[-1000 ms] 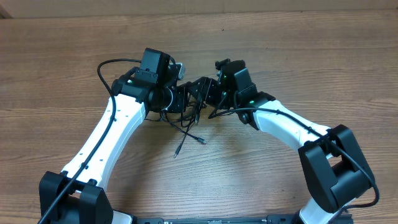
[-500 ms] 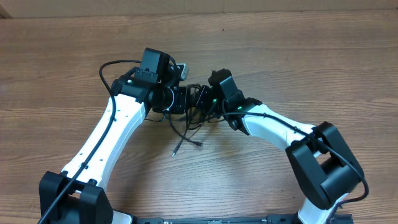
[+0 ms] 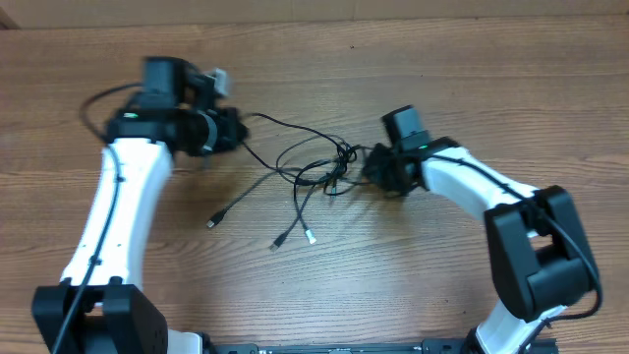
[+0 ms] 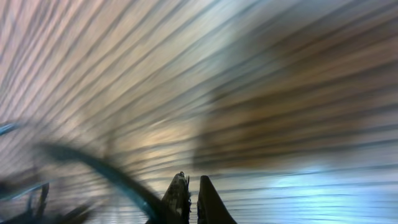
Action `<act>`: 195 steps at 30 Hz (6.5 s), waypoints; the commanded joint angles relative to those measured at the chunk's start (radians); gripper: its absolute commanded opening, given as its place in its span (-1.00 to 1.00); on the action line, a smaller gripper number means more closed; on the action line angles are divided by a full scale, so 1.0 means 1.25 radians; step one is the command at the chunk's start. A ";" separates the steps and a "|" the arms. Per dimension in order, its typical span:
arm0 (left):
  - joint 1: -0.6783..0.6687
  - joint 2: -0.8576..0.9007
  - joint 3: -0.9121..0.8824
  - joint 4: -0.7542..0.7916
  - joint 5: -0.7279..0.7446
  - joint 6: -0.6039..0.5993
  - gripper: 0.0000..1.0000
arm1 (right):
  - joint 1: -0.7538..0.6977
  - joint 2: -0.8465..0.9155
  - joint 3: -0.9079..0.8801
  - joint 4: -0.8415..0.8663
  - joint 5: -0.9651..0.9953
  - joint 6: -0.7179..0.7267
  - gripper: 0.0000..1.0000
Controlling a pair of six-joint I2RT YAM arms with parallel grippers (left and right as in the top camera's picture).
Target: Untangle cables
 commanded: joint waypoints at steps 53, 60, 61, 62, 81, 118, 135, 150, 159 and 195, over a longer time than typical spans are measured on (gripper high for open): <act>0.625 -0.017 0.445 -0.143 -0.612 -0.025 -0.91 | -0.671 -0.052 -0.007 -0.069 0.300 -0.219 -0.92; 0.675 -0.017 0.497 -0.178 -0.790 -0.128 -0.91 | -0.640 -0.052 -0.008 -0.071 0.268 -0.220 -0.92; 0.678 -0.017 0.504 -0.166 -0.762 -0.129 -0.92 | -0.634 -0.052 -0.008 -0.071 0.261 -0.220 -0.92; 0.678 -0.017 0.508 -0.148 -0.738 -0.129 -0.91 | -0.628 -0.052 -0.008 -0.070 0.258 -0.220 -0.92; 0.525 0.319 0.778 0.250 -0.569 -0.009 -0.92 | -0.484 -0.052 -0.008 -0.113 0.258 -0.219 -0.92; 0.260 0.706 0.860 -0.534 -0.259 -0.135 1.00 | -0.343 -0.052 -0.008 -0.101 0.239 -0.213 -0.92; 0.162 0.706 0.621 -0.477 -0.450 -0.211 -0.91 | -0.343 -0.052 -0.008 -0.083 0.240 -0.214 -0.92; 0.381 0.706 0.552 -0.061 -0.466 -0.180 -0.92 | -0.343 -0.052 -0.008 -0.102 0.239 -0.213 -0.91; 0.462 0.706 0.699 -0.001 -0.161 -0.124 -0.89 | -0.343 -0.052 -0.008 -0.122 0.161 -0.213 -0.32; 0.225 0.612 1.330 -0.672 0.263 0.111 1.00 | -0.341 -0.327 -0.007 -0.328 -0.305 -0.530 1.00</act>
